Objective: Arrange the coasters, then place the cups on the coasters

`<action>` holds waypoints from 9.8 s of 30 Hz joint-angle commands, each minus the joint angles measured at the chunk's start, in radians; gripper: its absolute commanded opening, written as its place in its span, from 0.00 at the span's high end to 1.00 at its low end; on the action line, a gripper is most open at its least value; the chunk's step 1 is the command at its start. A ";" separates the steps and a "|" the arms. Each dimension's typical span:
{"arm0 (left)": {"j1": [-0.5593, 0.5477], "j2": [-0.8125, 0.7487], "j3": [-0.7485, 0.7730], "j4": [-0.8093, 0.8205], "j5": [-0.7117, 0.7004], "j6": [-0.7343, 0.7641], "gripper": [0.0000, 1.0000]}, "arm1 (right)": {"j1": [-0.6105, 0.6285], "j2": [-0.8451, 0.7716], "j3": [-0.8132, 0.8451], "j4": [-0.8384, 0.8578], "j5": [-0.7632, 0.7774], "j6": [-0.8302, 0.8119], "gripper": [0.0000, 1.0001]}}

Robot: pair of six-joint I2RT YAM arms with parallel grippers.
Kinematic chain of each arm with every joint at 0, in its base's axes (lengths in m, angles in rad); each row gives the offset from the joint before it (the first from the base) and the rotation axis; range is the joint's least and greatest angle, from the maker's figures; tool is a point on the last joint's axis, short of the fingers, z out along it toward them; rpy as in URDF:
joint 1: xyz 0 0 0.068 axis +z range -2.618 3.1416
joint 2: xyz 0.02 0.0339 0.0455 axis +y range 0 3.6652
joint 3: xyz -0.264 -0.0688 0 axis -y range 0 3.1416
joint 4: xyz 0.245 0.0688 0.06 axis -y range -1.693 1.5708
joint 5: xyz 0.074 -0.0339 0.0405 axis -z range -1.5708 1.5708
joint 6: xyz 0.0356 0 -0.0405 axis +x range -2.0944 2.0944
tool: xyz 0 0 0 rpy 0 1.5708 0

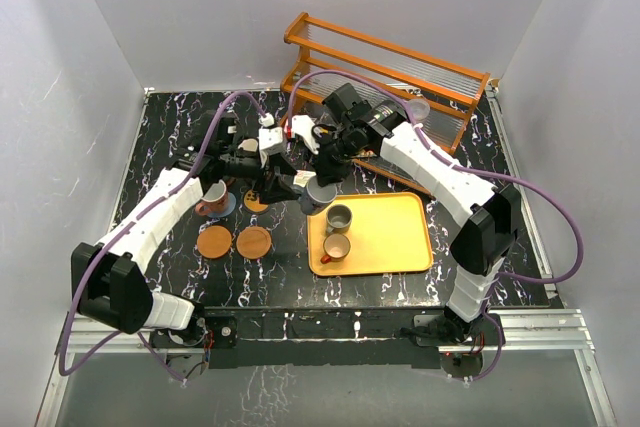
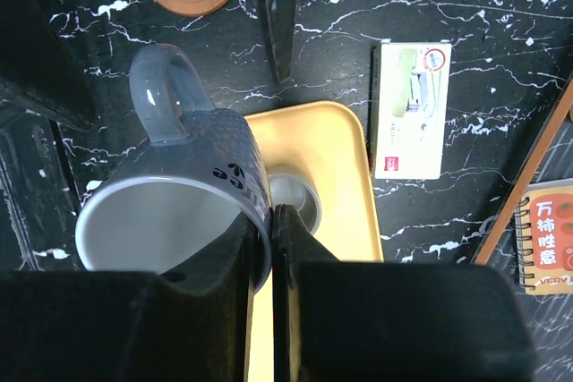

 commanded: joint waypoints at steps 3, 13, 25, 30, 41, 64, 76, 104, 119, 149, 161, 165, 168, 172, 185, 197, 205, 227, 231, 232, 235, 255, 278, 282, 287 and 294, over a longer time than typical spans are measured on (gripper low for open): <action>-0.010 0.015 -0.027 0.033 0.094 0.004 0.43 | 0.006 -0.040 0.034 0.060 -0.071 -0.006 1.00; -0.024 0.026 -0.044 0.028 0.121 0.028 0.63 | 0.006 -0.046 0.025 0.079 -0.089 0.007 1.00; -0.035 0.034 -0.013 -0.038 0.096 0.105 1.00 | 0.005 -0.040 0.021 0.115 -0.060 0.063 0.98; -0.031 0.003 -0.030 -0.030 0.065 0.114 1.00 | 0.004 -0.044 -0.029 0.154 0.003 0.105 0.79; 0.022 -0.036 -0.057 0.042 0.007 0.061 1.00 | -0.005 -0.007 -0.052 0.181 0.053 0.169 0.65; 0.235 -0.168 -0.442 0.601 -0.339 -0.273 1.00 | -0.169 -0.097 -0.103 0.223 -0.019 0.210 0.51; 0.242 -0.181 -0.601 0.826 -0.404 -0.309 1.00 | -0.191 -0.121 -0.154 0.228 -0.022 0.207 0.50; 0.256 -0.090 -0.654 0.968 -0.381 -0.279 1.00 | -0.195 -0.123 -0.186 0.224 -0.018 0.194 0.50; 0.259 -0.059 -0.665 0.957 -0.364 -0.249 1.00 | -0.195 -0.127 -0.196 0.224 -0.017 0.190 0.50; 0.259 -0.117 -0.675 0.719 -0.459 -0.117 0.75 | -0.195 -0.111 -0.184 0.196 -0.023 0.180 0.51; 0.260 -0.161 -0.655 0.661 -0.479 -0.083 0.80 | -0.195 -0.113 -0.200 0.190 -0.015 0.174 0.50; 0.259 -0.173 -0.651 0.645 -0.489 -0.071 0.85 | -0.196 -0.117 -0.202 0.190 -0.011 0.172 0.50; 0.260 -0.180 -0.649 0.635 -0.493 -0.068 0.86 | -0.195 -0.117 -0.203 0.190 -0.011 0.172 0.50; 0.259 -0.193 -0.649 0.626 -0.500 -0.069 0.86 | -0.196 -0.117 -0.203 0.190 -0.011 0.171 0.50; 0.259 -0.211 -0.657 0.617 -0.541 -0.080 0.86 | -0.196 -0.109 -0.208 0.190 0.009 0.166 0.50; 0.259 -0.255 -0.605 0.510 -0.557 -0.070 0.63 | -0.190 -0.118 -0.309 0.190 0.089 0.132 0.47; 0.259 -0.320 -0.473 0.282 -0.588 -0.067 0.47 | -0.192 -0.156 -0.364 0.252 0.150 0.160 0.46; 0.044 -0.094 -0.027 -0.063 -0.504 -0.090 0.19 | -0.415 -0.418 -0.674 0.505 0.089 0.231 0.09; -0.042 0.006 0.038 -0.062 -0.476 -0.126 0.19 | -0.460 -0.453 -0.754 0.566 0.019 0.250 0.02; -0.061 0.039 0.055 -0.063 -0.466 -0.127 0.18 | -0.467 -0.467 -0.774 0.575 0.009 0.248 0.02; -0.115 0.115 0.094 -0.057 -0.453 -0.133 0.14 | -0.505 -0.520 -0.794 0.585 -0.002 0.242 0.02; -0.378 0.546 0.355 -0.078 -0.618 -0.260 0.19 | -0.713 -0.558 -0.817 0.570 -0.169 0.246 0.02; -0.412 0.617 0.401 -0.156 -0.697 -0.212 0.77 | -0.713 -0.530 -0.808 0.553 -0.184 0.236 0.02; -0.415 0.621 0.411 -0.169 -0.695 -0.208 0.85 | -0.712 -0.523 -0.804 0.553 -0.186 0.237 0.02; -0.414 0.622 0.417 -0.179 -0.694 -0.193 0.91 | -0.713 -0.519 -0.803 0.550 -0.189 0.237 0.02; -0.415 0.632 0.409 -0.181 -0.692 -0.202 0.77 | -0.713 -0.516 -0.802 0.546 -0.192 0.236 0.02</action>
